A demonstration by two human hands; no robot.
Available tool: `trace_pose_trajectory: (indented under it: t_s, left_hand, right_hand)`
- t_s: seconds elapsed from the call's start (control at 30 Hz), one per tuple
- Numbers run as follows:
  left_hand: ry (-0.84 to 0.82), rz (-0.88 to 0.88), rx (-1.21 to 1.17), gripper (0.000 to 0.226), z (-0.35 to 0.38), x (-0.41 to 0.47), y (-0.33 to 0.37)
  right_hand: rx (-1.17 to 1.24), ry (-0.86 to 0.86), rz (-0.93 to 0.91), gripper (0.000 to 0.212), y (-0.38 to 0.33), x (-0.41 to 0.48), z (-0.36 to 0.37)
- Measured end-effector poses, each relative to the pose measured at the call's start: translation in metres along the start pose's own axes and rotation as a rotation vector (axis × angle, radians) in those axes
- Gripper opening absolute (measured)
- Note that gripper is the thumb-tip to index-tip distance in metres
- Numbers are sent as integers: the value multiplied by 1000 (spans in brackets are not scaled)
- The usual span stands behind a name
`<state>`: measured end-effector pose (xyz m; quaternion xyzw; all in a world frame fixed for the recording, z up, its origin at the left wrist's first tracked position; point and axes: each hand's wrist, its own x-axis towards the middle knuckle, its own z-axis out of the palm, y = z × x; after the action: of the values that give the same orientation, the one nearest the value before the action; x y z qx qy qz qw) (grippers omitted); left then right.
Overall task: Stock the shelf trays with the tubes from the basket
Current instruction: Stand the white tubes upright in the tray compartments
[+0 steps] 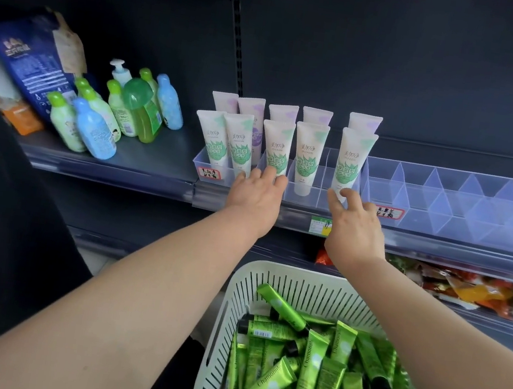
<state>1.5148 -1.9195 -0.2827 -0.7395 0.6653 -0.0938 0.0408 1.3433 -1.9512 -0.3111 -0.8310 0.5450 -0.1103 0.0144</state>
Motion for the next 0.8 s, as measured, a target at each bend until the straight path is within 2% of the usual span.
trace_pose_trajectory:
  t_s: [0.1, 0.43, 0.8]
  left_hand:
    - [4, -4, -3, 64, 1, 0, -1]
    - [-55, -133, -3, 65, -1, -5, -30]
    - [-65, -189, -1, 60, 7, -12, -64]
  right_hand:
    - [64, -23, 22, 71, -3, 3, -3]
    - [48, -65, -81, 67, -40, 12, -2]
    - [22, -141, -130, 67, -76, 31, -1]
